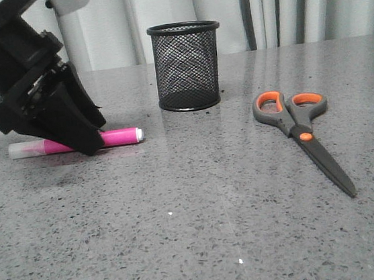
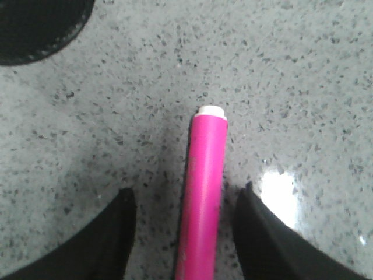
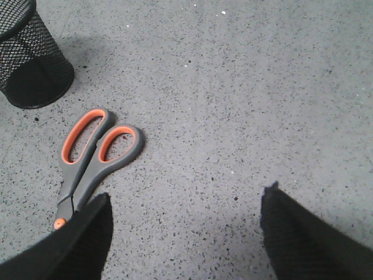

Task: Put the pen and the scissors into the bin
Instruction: 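Lower the left gripper onto the pink highlighter and close on it, then lift the highlighter upright and carry it over the mesh cup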

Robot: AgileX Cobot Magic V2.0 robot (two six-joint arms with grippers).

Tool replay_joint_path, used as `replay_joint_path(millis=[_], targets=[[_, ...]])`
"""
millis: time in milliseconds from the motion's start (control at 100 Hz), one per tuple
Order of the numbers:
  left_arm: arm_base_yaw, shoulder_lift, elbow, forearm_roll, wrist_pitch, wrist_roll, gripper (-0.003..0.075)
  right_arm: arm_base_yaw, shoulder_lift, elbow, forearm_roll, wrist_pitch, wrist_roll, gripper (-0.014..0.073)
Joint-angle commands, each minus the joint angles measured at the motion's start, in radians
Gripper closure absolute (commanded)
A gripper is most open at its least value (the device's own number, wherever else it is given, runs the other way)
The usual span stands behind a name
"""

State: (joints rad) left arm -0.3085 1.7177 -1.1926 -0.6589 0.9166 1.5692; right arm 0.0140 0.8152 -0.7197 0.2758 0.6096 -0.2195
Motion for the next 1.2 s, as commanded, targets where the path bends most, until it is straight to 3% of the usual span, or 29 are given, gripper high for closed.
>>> replay_joint_path(millis=[0, 160, 260, 340, 590, 660, 920, 1080, 1190], targets=[[-0.007, -0.025, -0.029, -0.035, -0.013, 0.002, 0.0362, -0.001, 0.002, -0.04, 0.009, -0.055, -0.012, 0.0111], [-0.007, -0.02, -0.029, -0.02, -0.004, 0.002, 0.0398, -0.001, 0.002, -0.04, 0.009, -0.046, -0.012, 0.0111], [-0.007, -0.02, -0.029, 0.025, 0.03, 0.0, 0.0555, -0.001, 0.002, -0.04, 0.009, -0.044, -0.012, 0.0111], [-0.007, -0.02, -0.029, 0.052, 0.058, -0.016, 0.0736, -0.001, 0.002, -0.04, 0.009, -0.044, -0.012, 0.0111], [-0.005, -0.073, -0.084, -0.007, 0.089, -0.1, 0.074, -0.001, 0.002, -0.04, 0.009, -0.044, -0.012, 0.0111], [-0.005, -0.113, -0.122, -0.11, 0.068, -0.118, 0.074, -0.001, 0.002, -0.04, 0.009, -0.042, -0.012, 0.0111], [-0.052, -0.159, -0.17, -0.773, -0.165, -0.081, 0.074, -0.001, 0.002, -0.04, 0.009, -0.042, -0.012, 0.0111], [-0.149, -0.117, -0.17, -1.028, -0.37, 0.173, 0.0739, -0.001, 0.002, -0.04, 0.011, -0.038, -0.012, 0.0111], [-0.188, -0.066, -0.171, -1.19, -0.395, 0.369, 0.0739, -0.001, 0.002, -0.04, 0.011, -0.034, -0.012, 0.0111]])
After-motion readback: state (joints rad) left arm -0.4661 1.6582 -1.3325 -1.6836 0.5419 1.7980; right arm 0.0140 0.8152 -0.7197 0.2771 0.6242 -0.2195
